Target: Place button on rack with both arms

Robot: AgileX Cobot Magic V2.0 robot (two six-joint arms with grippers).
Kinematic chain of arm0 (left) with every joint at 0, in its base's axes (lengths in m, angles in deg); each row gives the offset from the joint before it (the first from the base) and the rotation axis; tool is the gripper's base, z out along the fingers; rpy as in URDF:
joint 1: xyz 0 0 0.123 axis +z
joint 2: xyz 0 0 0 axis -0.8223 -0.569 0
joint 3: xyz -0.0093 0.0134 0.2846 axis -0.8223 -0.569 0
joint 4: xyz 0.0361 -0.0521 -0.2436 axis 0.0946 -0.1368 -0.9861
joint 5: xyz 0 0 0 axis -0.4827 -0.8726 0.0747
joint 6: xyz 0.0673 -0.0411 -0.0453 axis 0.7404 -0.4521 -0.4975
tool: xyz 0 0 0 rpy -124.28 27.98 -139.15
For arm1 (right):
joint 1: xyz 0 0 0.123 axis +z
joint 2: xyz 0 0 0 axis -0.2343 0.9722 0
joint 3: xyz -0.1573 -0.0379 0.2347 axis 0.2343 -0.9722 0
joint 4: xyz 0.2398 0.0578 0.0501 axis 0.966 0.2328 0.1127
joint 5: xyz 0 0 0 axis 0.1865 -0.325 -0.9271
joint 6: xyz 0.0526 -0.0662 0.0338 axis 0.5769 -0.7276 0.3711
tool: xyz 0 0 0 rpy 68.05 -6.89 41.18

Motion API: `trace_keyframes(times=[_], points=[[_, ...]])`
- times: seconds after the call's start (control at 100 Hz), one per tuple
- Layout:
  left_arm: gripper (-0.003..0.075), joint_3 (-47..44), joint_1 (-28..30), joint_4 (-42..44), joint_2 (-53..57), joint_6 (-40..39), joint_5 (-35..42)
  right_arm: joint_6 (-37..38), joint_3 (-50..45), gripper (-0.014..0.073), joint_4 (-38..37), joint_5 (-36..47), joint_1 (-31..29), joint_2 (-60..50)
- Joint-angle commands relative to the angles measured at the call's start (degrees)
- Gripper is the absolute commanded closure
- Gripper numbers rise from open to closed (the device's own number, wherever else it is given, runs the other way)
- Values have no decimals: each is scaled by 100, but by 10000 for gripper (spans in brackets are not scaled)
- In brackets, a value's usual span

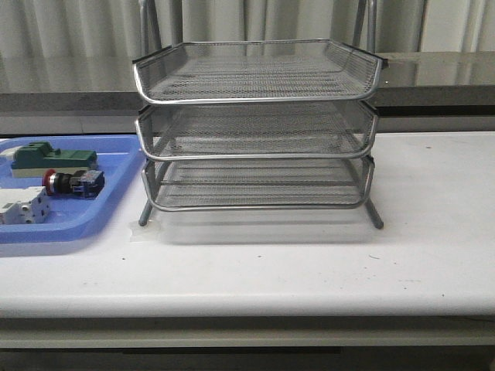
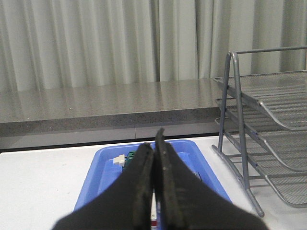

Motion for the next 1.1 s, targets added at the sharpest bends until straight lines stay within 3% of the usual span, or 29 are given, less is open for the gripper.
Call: trace_keyframes(times=[0.0,0.54,0.71,1.09], points=[[740,-251,9,-16,177,-47,482,-13,100,654,26,466,-45,56],[740,-251,9,-16,177,-47,482,-13,100,654,26,466,-45,56],[740,-251,9,-16,177,-47,482,-188,100,654,-523,888,-45,56],[740,-251,9,-16,177,-47,482,-188,106,654,-516,1358,-45,56]])
